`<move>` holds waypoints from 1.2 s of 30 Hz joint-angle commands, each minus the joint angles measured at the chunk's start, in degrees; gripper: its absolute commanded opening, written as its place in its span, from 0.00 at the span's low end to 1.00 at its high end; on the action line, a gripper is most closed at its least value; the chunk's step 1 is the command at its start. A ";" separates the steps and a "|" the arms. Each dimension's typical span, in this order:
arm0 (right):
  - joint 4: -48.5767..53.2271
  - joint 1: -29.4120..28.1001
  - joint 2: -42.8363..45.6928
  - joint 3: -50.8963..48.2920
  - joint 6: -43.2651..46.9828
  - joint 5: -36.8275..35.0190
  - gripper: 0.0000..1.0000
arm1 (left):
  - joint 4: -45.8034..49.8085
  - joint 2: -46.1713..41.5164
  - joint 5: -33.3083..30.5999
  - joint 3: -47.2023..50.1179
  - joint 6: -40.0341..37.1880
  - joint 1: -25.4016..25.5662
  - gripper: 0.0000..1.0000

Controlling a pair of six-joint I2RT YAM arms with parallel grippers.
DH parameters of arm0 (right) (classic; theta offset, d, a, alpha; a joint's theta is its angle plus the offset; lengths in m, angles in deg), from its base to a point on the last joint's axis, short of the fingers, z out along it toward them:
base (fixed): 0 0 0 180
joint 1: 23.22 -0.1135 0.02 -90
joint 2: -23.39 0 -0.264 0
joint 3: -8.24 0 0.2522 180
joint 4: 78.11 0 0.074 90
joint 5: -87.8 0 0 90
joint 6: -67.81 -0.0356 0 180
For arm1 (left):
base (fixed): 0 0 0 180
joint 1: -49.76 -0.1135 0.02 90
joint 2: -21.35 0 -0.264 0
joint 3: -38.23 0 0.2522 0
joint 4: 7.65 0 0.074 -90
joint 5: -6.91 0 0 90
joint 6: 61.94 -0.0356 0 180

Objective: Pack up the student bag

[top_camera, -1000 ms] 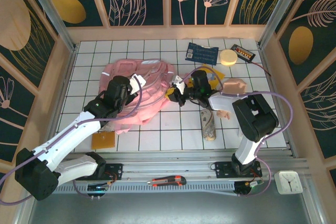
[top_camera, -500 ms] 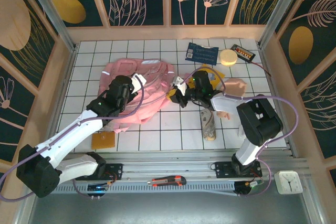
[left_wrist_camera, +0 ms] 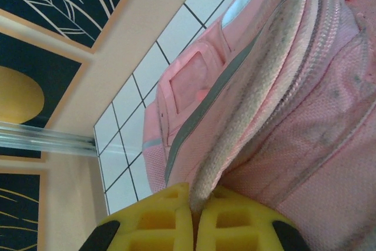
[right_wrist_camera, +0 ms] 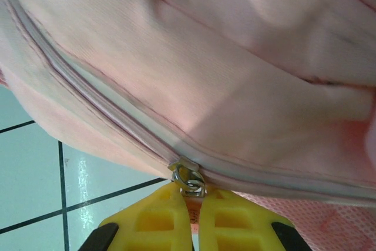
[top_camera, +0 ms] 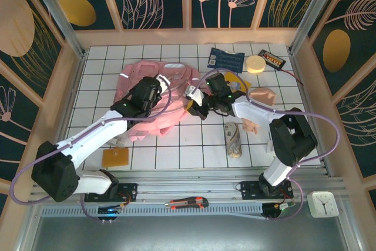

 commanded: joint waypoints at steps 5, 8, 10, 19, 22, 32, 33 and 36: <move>12.61 -6.99 -0.62 7.57 -5.81 -7.66 0.00 | -2.15 4.58 -6.69 -4.93 9.56 3.81 0.00; 13.68 -7.36 0.63 7.90 -10.85 -8.61 0.00 | 0.08 6.39 -7.75 -7.04 14.64 4.17 0.00; 12.42 -7.36 2.02 7.73 -16.39 -8.57 0.00 | 2.86 7.93 -7.33 -9.02 18.80 4.16 0.00; 1.52 -7.80 2.53 4.59 -43.85 -2.28 0.00 | 12.07 12.81 1.40 -18.28 37.70 4.12 0.00; -2.81 -7.80 4.12 2.10 -50.85 -1.50 0.00 | 14.31 14.24 4.24 -21.18 42.40 4.15 0.00; -12.89 -9.85 5.56 -2.39 -62.30 1.33 0.00 | 16.61 19.89 10.43 -28.74 49.93 4.18 0.00; -13.55 -10.20 5.43 -2.14 -62.68 1.38 0.00 | 16.74 20.29 10.35 -29.37 49.86 4.13 0.00; -15.60 -11.11 4.05 -1.06 -63.09 2.17 0.00 | 16.71 20.33 10.62 -29.83 49.39 4.18 0.00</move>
